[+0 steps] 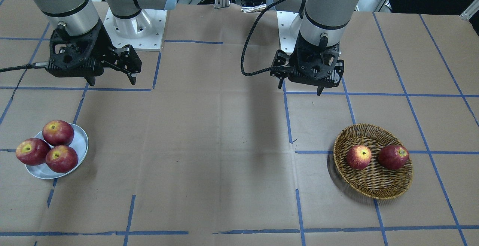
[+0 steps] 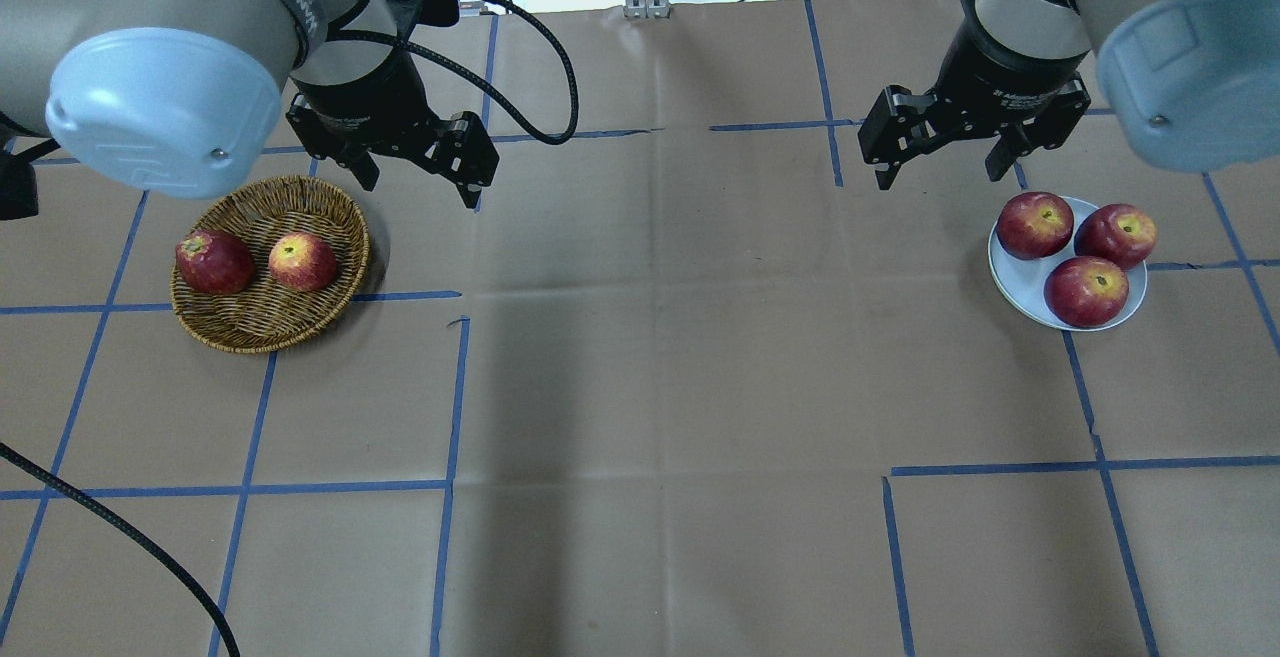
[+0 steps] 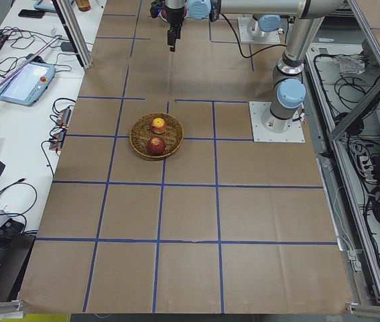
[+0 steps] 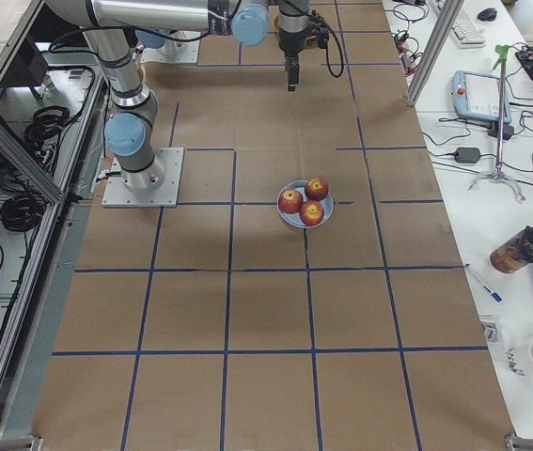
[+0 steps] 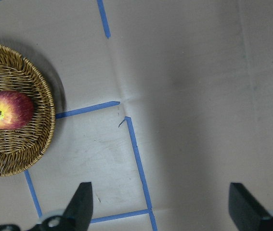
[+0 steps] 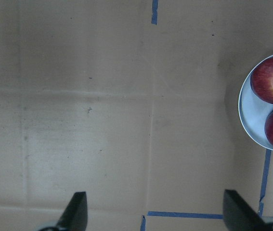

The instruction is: Transfer apple from basket to plate

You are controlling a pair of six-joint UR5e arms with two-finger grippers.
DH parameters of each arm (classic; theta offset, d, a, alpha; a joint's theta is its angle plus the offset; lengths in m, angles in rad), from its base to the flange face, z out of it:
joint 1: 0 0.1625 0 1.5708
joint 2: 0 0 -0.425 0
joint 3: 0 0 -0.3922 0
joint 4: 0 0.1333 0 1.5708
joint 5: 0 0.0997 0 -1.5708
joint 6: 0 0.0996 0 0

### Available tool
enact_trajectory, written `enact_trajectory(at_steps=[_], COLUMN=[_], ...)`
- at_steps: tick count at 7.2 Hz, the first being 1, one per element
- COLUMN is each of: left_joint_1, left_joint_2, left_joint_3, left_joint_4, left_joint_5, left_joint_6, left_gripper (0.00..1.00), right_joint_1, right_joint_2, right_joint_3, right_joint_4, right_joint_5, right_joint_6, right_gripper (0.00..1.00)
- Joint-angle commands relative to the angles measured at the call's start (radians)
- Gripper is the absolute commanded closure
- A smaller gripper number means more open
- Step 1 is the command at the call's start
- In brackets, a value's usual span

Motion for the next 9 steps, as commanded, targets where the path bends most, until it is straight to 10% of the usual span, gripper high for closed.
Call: enact_trajectory(at_steps=[1, 9], left_joint_1=[0.011, 0.279], left_joint_2=[0.002, -0.026], left_joint_3=[-0.001, -0.194], left_joint_4=[-0.003, 0.189], left_joint_5=[0.000, -0.008], left_joint_6=[0.016, 0.385], left_gripper=[0.01, 0.01], right_joint_1=[0.000, 0.002], right_joint_2=[0.000, 0.000], right_joint_3=[0.000, 0.002], right_joint_4=[0.000, 0.000], right_joint_5=[0.000, 0.000], right_joint_6=[0.000, 0.000], right_gripper=[0.00, 0.00])
